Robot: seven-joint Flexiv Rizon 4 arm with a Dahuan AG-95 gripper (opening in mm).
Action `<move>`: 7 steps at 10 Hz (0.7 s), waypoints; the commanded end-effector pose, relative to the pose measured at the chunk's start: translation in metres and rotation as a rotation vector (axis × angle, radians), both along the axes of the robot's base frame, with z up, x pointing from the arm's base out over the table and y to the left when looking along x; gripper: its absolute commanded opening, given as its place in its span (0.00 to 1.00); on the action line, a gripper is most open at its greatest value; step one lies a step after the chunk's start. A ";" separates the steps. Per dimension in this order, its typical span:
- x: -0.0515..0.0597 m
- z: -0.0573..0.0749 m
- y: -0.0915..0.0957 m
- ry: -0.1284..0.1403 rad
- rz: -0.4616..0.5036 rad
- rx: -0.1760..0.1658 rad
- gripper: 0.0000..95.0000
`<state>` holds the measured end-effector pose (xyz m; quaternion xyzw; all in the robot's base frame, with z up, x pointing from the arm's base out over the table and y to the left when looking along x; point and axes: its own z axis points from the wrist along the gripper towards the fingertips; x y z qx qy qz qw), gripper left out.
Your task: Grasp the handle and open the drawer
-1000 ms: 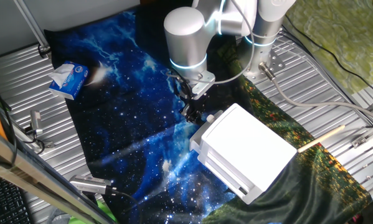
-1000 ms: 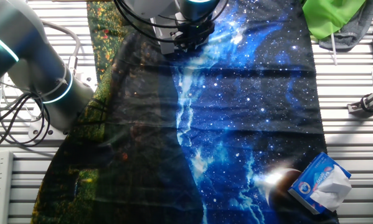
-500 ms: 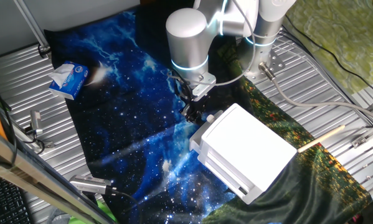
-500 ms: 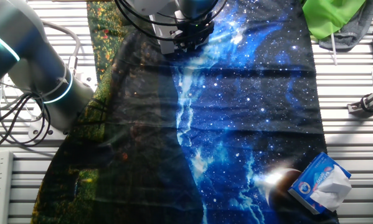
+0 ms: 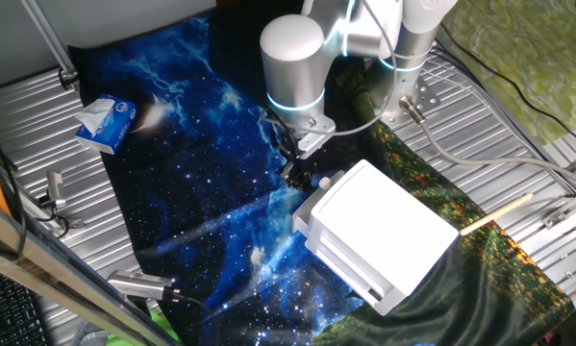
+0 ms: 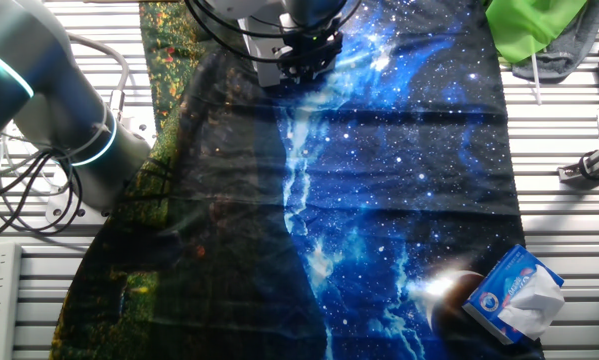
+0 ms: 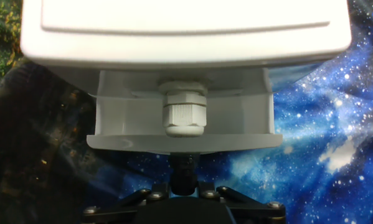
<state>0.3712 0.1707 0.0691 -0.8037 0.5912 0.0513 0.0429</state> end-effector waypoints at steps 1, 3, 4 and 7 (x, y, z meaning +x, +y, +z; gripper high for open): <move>0.001 0.000 0.000 -0.001 -0.006 -0.003 0.00; 0.001 0.000 0.000 0.001 -0.013 -0.007 0.00; 0.001 0.000 0.000 0.000 -0.015 -0.017 0.00; 0.001 0.000 0.000 -0.004 -0.028 -0.027 0.00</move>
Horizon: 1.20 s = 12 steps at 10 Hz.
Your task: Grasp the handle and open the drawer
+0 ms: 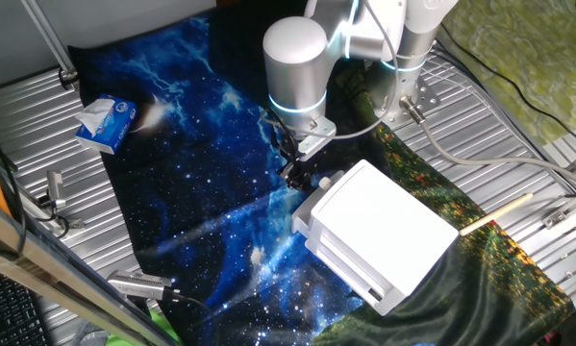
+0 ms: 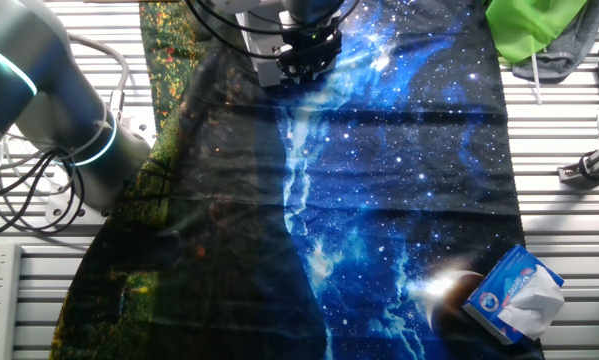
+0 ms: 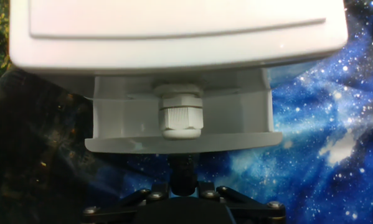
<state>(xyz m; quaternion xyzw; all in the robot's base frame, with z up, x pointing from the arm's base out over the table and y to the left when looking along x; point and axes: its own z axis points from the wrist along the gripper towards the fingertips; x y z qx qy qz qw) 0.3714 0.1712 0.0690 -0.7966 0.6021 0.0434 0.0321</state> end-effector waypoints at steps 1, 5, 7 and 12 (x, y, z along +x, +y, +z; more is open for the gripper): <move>0.001 0.000 0.000 -0.007 -0.002 -0.002 0.00; 0.001 0.000 0.000 -0.009 -0.002 -0.004 0.00; 0.001 0.001 -0.002 -0.010 0.003 -0.010 0.00; 0.003 0.000 -0.004 -0.015 0.012 -0.010 0.00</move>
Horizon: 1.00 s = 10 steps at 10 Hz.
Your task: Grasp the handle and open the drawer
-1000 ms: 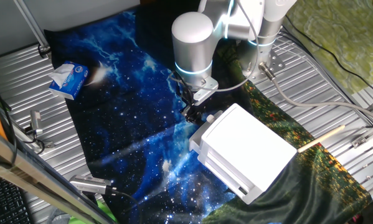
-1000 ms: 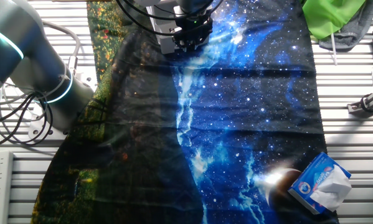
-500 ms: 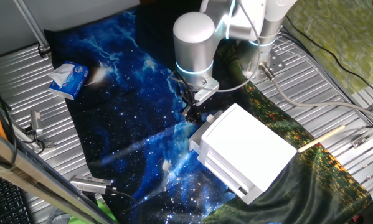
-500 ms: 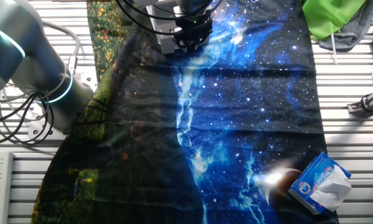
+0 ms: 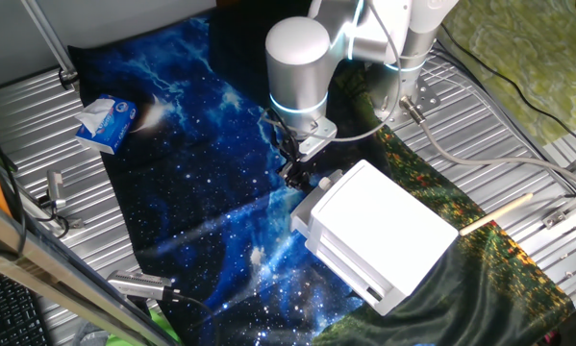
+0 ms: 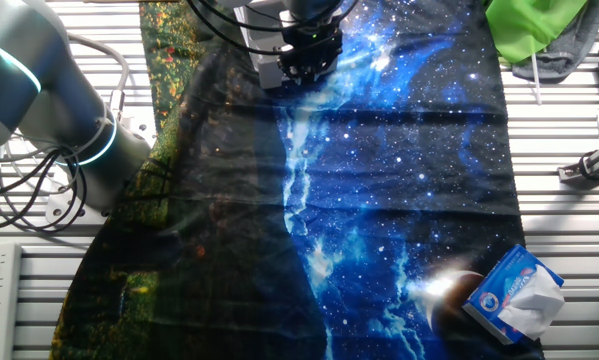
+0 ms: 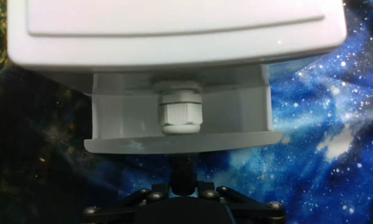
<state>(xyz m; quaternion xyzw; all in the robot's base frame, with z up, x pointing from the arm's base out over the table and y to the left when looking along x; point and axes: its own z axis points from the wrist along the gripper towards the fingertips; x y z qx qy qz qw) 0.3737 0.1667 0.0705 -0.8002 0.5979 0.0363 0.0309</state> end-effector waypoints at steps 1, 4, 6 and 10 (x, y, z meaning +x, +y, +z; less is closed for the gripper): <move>0.001 -0.001 -0.001 -0.010 0.006 0.000 0.00; -0.001 -0.002 -0.007 -0.013 0.014 0.005 0.00; -0.001 0.001 -0.010 -0.013 0.023 0.004 0.00; -0.002 -0.002 -0.018 -0.015 0.030 0.007 0.00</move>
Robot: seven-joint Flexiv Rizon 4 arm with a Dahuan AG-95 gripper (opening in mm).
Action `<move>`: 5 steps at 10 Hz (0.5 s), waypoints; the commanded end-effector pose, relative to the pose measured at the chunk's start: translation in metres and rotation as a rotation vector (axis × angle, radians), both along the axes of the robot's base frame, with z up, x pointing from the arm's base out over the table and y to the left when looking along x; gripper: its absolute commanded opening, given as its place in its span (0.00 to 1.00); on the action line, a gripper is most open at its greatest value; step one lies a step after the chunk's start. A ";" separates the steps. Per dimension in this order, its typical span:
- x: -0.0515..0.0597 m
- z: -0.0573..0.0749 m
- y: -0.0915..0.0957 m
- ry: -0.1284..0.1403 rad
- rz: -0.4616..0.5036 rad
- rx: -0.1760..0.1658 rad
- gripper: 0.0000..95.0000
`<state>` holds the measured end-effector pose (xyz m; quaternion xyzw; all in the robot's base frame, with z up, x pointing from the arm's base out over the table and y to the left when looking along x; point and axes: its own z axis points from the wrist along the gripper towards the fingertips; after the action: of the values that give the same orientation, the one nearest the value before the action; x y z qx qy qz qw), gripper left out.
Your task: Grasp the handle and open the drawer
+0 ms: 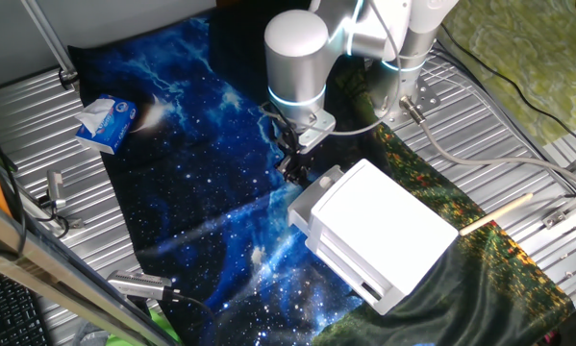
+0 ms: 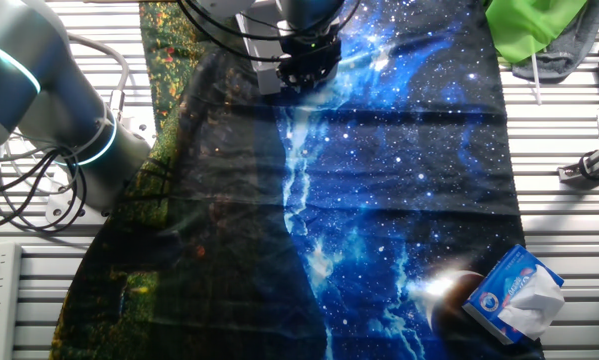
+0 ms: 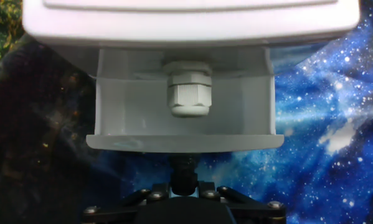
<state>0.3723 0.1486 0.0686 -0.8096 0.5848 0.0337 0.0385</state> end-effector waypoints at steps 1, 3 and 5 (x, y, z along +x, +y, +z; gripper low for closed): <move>0.000 0.001 -0.001 0.000 0.002 -0.003 0.00; 0.000 0.002 -0.002 -0.001 0.005 -0.005 0.00; 0.001 0.002 -0.005 -0.003 0.015 -0.003 0.00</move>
<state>0.3738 0.1432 0.0701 -0.8143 0.5784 0.0310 0.0377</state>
